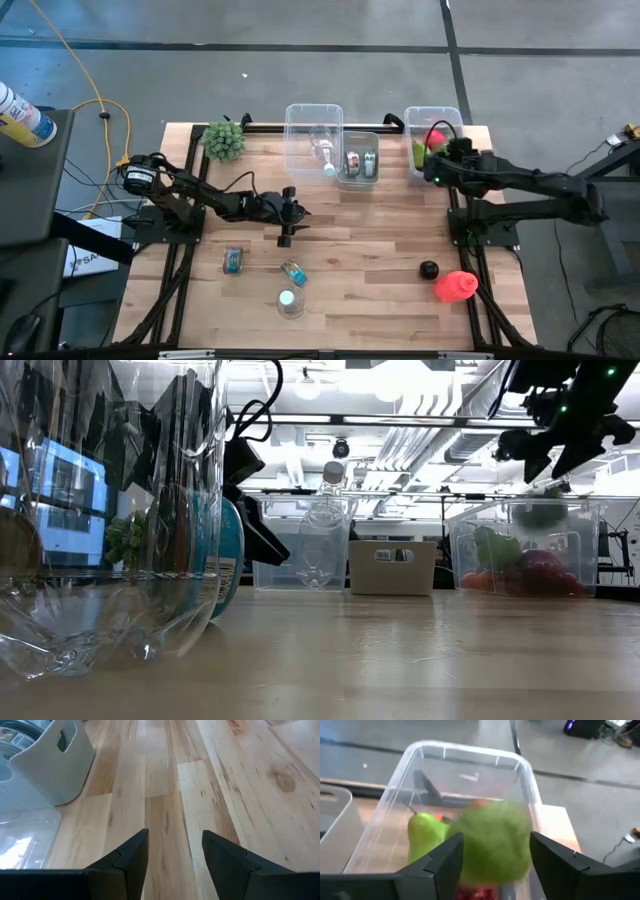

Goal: Pick & Place Food Item
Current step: Put the green apple into the right transparent bin, then put the transparent bottle into the left transparent bin upright, then put the transparent bottle into the left transparent bin

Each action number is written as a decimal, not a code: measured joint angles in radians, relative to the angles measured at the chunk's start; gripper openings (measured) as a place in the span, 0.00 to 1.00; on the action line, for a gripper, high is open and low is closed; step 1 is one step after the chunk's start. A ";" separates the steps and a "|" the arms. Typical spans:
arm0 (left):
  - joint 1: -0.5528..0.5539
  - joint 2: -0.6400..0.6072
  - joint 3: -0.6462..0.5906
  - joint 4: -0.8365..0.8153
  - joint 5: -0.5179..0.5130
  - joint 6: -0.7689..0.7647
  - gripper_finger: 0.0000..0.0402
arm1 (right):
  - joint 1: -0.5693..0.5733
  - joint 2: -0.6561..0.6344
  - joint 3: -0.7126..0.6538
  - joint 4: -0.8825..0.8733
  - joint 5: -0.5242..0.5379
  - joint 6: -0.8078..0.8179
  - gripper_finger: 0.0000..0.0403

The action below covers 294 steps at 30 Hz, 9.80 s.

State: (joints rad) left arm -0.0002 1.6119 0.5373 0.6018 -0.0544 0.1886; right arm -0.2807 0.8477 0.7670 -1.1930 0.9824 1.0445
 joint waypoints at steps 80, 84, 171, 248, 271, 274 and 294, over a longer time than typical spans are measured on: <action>-0.017 -0.222 0.003 -0.322 0.080 -0.083 0.44 | 0.104 0.855 0.004 1.997 -0.810 -1.423 0.62; -0.017 -0.222 0.003 -0.340 0.080 -0.082 0.44 | 0.104 0.862 0.011 1.997 -0.789 -1.420 0.60; -0.017 -0.222 0.004 -0.363 0.083 -0.116 0.44 | -0.143 1.115 1.218 0.592 -0.772 -0.786 0.61; -0.402 -0.791 0.003 -0.476 0.192 -0.136 0.52 | 1.071 0.795 0.475 0.900 -0.429 -0.409 0.66; -0.600 -0.493 0.004 0.049 -0.148 -0.185 0.93 | 1.035 0.809 0.475 0.897 -0.306 -0.454 0.66; -0.659 -0.484 0.004 0.123 -0.150 -0.174 0.93 | 1.025 0.828 0.477 0.900 -0.300 -0.449 0.66; -0.741 -0.423 0.004 0.218 -0.360 -0.323 0.93 | 1.007 0.875 0.475 0.945 -0.248 -0.345 0.66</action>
State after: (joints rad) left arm -0.7413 1.1885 0.5411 0.8194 -0.4145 -0.1348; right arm 0.7265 1.7229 1.2423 -0.2485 0.7345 0.6997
